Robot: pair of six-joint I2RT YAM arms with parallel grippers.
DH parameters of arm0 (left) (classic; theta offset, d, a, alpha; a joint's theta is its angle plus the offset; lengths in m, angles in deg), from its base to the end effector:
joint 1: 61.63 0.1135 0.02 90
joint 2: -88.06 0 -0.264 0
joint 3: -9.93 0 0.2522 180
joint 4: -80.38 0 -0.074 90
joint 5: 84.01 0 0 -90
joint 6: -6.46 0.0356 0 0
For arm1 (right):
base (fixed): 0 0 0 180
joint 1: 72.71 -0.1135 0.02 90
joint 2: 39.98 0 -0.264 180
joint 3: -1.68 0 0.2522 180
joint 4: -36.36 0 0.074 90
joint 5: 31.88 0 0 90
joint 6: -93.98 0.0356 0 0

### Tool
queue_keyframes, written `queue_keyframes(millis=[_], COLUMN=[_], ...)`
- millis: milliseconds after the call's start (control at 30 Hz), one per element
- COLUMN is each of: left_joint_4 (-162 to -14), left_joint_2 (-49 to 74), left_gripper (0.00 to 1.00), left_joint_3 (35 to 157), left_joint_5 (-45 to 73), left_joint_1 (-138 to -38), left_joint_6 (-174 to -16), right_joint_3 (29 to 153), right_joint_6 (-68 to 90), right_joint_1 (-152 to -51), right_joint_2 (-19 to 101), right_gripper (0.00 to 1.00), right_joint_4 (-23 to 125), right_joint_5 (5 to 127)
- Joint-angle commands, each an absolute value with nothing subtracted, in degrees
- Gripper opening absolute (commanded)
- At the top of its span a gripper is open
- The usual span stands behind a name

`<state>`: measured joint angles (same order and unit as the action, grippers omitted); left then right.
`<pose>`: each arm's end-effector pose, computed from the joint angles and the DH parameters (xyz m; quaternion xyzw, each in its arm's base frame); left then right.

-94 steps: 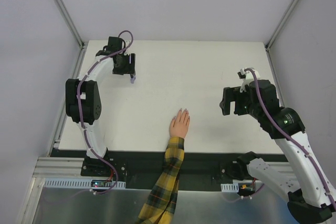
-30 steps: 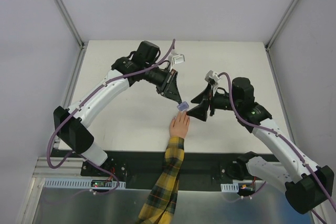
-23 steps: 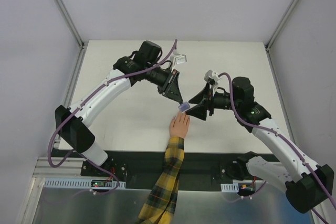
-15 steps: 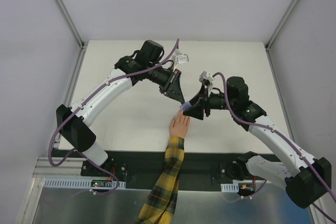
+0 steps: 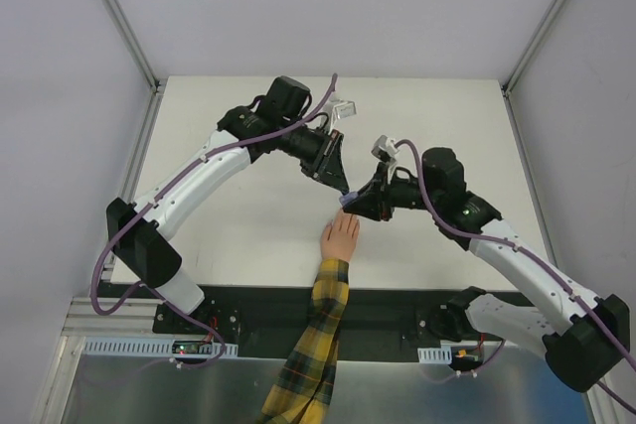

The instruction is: Paint the nails

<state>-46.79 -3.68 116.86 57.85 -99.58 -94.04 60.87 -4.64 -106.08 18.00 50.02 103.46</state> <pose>0.2567 -0.2357 0.3848 0.3789 0.7383 -0.5207 0.2008 0.1772 0.1470 0.3213 -0.4831 0.5851 0.4173 0.5001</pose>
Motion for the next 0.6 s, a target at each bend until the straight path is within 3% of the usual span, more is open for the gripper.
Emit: queue_keyframes(millis=[0,33,67,133,267,433,467,500,533,567], left_joint_4=[-44.6,-44.5,-44.5,-44.4,-44.4,-46.9,-48.0,-48.8,-50.3,-51.0], left_joint_2=[-1.4,-0.9,0.1,1.0,2.8,3.4,3.8,4.0,4.4,5.4], left_gripper=[0.0,0.0,0.0,0.0,0.0,0.01,0.09,0.25,0.42,0.67], left_joint_3=[118.3,117.7,116.7,116.3,115.7,115.6,115.3,115.2,115.0,114.7], left_joint_5=[32.5,29.7,26.1,21.5,15.9,20.0,21.4,22.8,24.3,25.0], left_joint_1=[-100.6,-100.7,-101.8,-103.4,-105.0,-105.0,-105.0,-105.0,-105.0,-105.0], left_joint_6=[-112.7,-119.8,-121.8,-125.3,-129.1,-128.8,-127.9,-127.2,-125.6,-124.5], right_joint_3=[65.9,64.2,62.7,61.4,60.1,59.9,60.3,61.1,61.5,61.7], right_joint_6=[-13.1,-14.5,-18.7,-20.8,-22.3,-21.6,-21.2,-20.8,-18.9,-17.8], right_joint_1=[-118.5,-122.5,-129.2,-133.1,-134.6,-133.8,-133.2,-132.5,-131.6,-129.1], right_joint_2=[15.4,14.6,12.9,12.5,12.7,10.1,10.0,9.9,9.3,8.9], right_gripper=[0.01,0.01,0.0,0.0,0.0,0.0,0.0,0.0,0.0,0.0], right_joint_4=[57.1,55.7,53.1,47.2,44.5,44.0,44.8,46.8,47.8,48.6], right_joint_5=[63.4,41.9,34.6,23.6,28.3,40.4,42.3,47.3,49.9,53.1])
